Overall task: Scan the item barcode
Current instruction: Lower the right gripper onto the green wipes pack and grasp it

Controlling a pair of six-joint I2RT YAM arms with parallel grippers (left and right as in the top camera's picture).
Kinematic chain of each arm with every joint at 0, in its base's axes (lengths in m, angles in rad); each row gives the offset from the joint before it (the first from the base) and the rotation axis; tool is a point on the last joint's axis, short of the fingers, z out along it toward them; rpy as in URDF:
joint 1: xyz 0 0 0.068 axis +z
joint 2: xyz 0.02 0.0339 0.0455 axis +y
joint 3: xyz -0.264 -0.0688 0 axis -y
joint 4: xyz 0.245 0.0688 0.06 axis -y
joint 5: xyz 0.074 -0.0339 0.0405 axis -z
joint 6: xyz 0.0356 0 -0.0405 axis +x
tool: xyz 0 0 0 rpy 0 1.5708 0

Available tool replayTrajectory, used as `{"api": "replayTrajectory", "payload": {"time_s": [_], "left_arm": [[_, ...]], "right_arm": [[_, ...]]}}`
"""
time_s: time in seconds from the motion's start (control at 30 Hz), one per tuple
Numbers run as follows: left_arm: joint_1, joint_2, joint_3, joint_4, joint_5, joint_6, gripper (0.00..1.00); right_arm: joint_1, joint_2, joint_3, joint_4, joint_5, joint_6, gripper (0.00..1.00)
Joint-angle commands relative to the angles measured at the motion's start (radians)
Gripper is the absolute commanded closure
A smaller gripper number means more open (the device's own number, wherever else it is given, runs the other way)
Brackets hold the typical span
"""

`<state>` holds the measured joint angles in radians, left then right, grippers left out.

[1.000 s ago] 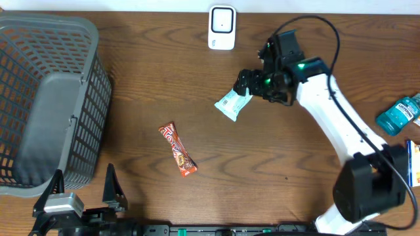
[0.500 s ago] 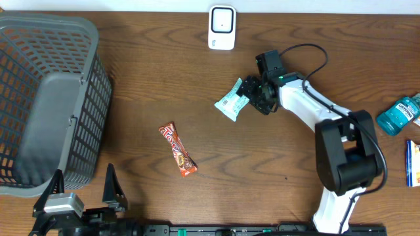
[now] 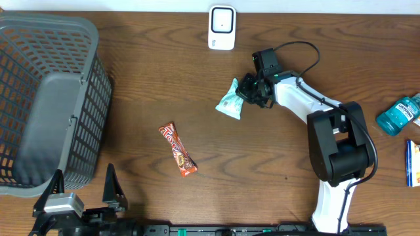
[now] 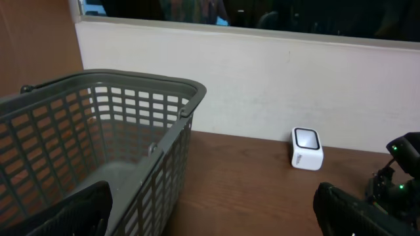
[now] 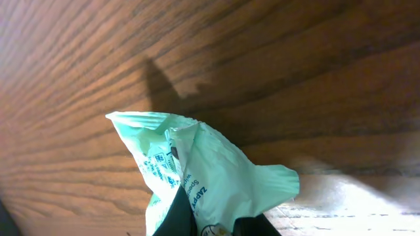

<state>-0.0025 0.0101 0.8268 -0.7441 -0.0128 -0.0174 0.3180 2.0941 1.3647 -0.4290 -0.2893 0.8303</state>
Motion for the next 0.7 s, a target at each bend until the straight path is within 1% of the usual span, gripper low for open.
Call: {"api": "replayTrajectory", "payload": {"time_s": [0.0,0.07,0.17,0.37,0.57,0.67], "left_arm": [[-0.005,-0.007,-0.005,0.004,0.001,0.021,0.02],[-0.005,-0.007,-0.005,0.004,0.001,0.021,0.02],[-0.005,-0.007,-0.005,0.005,0.002,0.020,0.02],[-0.005,-0.007,-0.005,0.005,0.002,0.021,0.02],[-0.005,-0.007,-0.005,0.005,0.002,0.020,0.02],[-0.005,-0.007,-0.005,0.005,0.002,0.020,0.02]], "right_arm": [[-0.020,-0.017,-0.052,-0.098,-0.025,-0.153,0.99],[-0.033,-0.094,-0.052,-0.144,-0.043,-0.269,0.99],[-0.037,-0.204,-0.052,-0.214,-0.062,-0.360,0.99],[-0.022,-0.396,-0.053,-0.362,-0.174,-0.410,0.99],[0.048,-0.541,-0.054,-0.500,-0.172,-0.515,0.99],[0.091,-0.600,-0.055,-0.537,-0.146,-0.549,0.99]]}}
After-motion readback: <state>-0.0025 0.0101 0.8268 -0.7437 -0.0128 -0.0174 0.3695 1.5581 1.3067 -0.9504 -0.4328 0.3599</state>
